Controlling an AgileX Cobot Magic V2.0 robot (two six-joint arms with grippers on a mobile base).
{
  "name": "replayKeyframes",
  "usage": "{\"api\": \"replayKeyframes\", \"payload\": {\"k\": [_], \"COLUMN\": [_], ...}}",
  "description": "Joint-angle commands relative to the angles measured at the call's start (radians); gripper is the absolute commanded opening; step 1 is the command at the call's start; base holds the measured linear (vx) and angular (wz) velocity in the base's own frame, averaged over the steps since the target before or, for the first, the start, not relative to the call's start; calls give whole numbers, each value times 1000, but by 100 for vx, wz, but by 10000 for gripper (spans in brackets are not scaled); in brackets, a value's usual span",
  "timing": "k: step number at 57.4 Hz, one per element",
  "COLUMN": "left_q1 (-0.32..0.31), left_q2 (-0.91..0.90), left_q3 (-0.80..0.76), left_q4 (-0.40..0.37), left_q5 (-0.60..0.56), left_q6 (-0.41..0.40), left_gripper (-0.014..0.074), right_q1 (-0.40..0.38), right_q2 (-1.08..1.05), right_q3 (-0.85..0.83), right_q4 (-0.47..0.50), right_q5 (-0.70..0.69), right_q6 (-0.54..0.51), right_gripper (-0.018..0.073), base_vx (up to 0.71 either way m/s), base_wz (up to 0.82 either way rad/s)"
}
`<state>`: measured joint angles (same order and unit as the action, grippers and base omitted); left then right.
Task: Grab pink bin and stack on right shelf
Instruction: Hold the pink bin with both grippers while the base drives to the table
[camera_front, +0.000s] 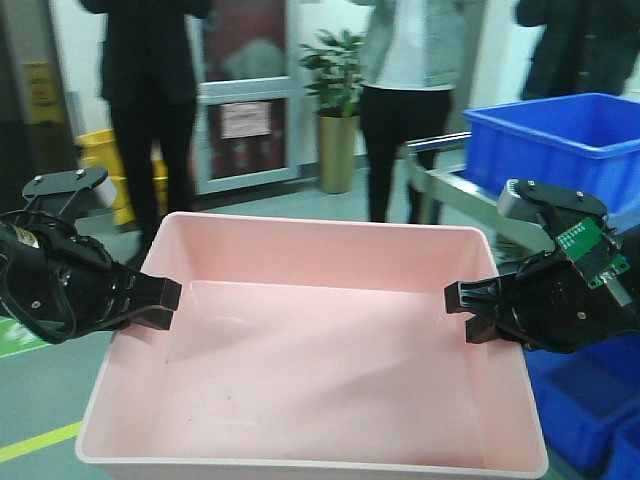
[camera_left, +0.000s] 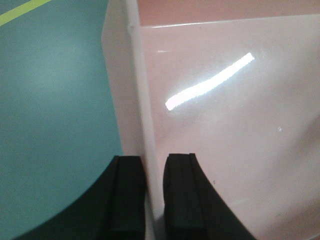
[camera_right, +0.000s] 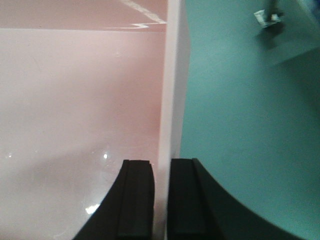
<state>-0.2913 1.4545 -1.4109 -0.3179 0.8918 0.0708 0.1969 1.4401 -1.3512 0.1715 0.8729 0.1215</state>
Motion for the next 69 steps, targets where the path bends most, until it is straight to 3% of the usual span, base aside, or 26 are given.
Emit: {"api": "replayKeyframes", "payload": {"k": [1, 37, 69], "left_q1": [0, 0, 0], "left_q2": [-48, -48, -48], "left_q3": [-31, -31, -31], "left_q4": [-27, -27, -27], "left_q5": [-61, -61, -61], "left_q6": [16, 16, 16], "left_gripper": [-5, -5, -5], "right_q1": [-10, -10, -10], "right_q2": [-39, -39, -39], "right_q3": [-33, -33, -33], "right_q4": [-14, -14, -14], "right_q5": [-69, -69, -69], "right_q6": [-13, -13, -13], "right_gripper": [-8, -8, -8], "base_vx": [39, 32, 27], "base_wz": [-72, -86, -60]}}
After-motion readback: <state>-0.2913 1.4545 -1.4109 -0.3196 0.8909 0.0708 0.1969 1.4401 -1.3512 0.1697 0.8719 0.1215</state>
